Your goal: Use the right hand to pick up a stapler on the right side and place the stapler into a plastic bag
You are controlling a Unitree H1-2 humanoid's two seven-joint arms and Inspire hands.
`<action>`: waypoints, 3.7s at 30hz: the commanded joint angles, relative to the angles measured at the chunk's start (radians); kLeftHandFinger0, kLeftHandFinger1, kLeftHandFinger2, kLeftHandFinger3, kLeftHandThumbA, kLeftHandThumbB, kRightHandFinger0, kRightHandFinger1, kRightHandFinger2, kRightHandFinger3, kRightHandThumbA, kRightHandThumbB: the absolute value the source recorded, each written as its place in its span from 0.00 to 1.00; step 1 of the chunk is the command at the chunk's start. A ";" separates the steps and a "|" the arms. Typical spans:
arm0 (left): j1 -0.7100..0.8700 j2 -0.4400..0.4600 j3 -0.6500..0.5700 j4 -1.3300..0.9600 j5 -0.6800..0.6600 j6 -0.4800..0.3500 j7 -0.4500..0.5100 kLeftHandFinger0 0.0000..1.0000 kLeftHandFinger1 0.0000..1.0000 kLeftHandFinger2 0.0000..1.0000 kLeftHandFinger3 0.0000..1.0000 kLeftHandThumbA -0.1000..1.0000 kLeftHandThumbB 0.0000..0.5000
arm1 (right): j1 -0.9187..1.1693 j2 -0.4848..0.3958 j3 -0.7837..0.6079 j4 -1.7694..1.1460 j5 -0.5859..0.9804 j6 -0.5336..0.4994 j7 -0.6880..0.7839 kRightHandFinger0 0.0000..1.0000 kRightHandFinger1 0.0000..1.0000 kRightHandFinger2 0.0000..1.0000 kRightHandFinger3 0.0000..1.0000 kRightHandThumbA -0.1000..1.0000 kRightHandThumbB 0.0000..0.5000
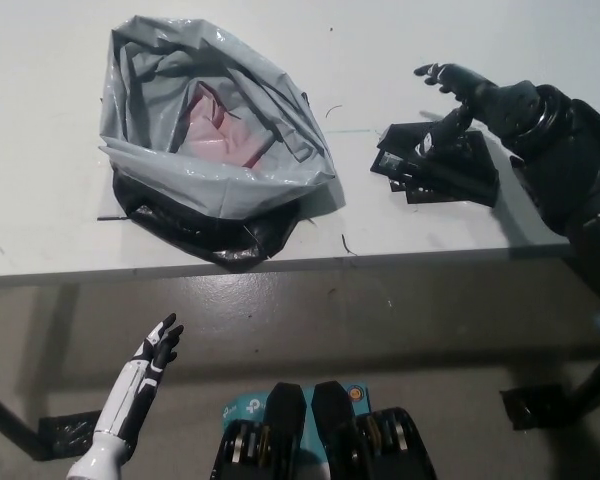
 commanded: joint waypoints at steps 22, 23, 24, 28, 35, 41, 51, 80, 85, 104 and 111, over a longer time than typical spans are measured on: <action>-0.007 0.008 0.006 -0.020 -0.009 -0.032 -0.027 1.00 1.00 1.00 1.00 1.00 1.00 | -0.014 0.018 0.022 0.159 -0.039 -0.071 -0.040 1.00 1.00 1.00 1.00 0.94 0.81; -0.007 0.010 0.006 -0.019 -0.010 -0.030 -0.028 1.00 1.00 1.00 1.00 1.00 1.00 | -0.011 0.018 0.019 0.158 -0.040 -0.086 -0.063 1.00 1.00 1.00 1.00 0.85 0.77; -0.005 0.010 0.006 -0.023 -0.012 -0.024 -0.031 1.00 1.00 1.00 1.00 1.00 1.00 | -0.007 0.017 0.015 0.158 -0.040 -0.099 -0.086 1.00 1.00 1.00 1.00 0.82 0.76; -0.010 0.008 0.007 -0.021 -0.002 -0.030 -0.026 1.00 1.00 1.00 1.00 1.00 1.00 | 0.010 0.016 0.002 0.156 -0.049 -0.164 -0.262 0.45 0.57 0.68 0.72 0.52 0.61; -0.012 0.010 0.007 -0.021 -0.009 -0.026 -0.034 1.00 1.00 1.00 1.00 1.00 1.00 | 0.030 0.013 -0.030 0.129 -0.039 -0.273 -0.433 0.00 0.26 0.55 0.61 0.08 0.28; -0.014 0.010 0.006 -0.013 -0.003 -0.040 -0.031 1.00 1.00 1.00 1.00 1.00 1.00 | 0.027 0.013 -0.037 0.128 -0.038 -0.294 -0.448 0.01 0.34 0.64 0.70 0.15 0.33; -0.021 0.010 0.005 -0.016 -0.004 -0.035 -0.033 1.00 1.00 1.00 1.00 1.00 1.00 | -0.007 0.027 -0.179 0.101 0.079 -0.288 -0.430 0.02 0.35 0.63 0.64 0.11 0.38; -0.023 0.008 -0.003 -0.012 0.010 -0.065 -0.032 1.00 1.00 1.00 1.00 1.00 1.00 | -0.253 0.251 0.019 0.003 -0.114 -0.317 -0.415 0.00 0.00 0.22 0.22 0.15 0.35; -0.017 0.008 -0.005 -0.016 0.017 -0.069 -0.028 1.00 1.00 1.00 1.00 1.00 1.00 | -0.262 0.306 0.069 0.087 -0.149 -0.321 -0.433 0.00 0.03 0.34 0.33 0.01 0.28; -0.018 0.009 -0.024 -0.052 0.050 -0.066 -0.033 1.00 1.00 1.00 1.00 1.00 1.00 | -0.215 0.423 0.148 0.220 -0.204 -0.278 -0.512 0.33 0.62 0.95 1.00 0.38 0.36; -0.019 0.009 -0.025 -0.055 0.043 -0.063 -0.036 1.00 1.00 1.00 1.00 1.00 1.00 | -0.200 0.428 0.148 0.220 -0.198 -0.268 -0.401 1.00 1.00 1.00 1.00 0.73 0.62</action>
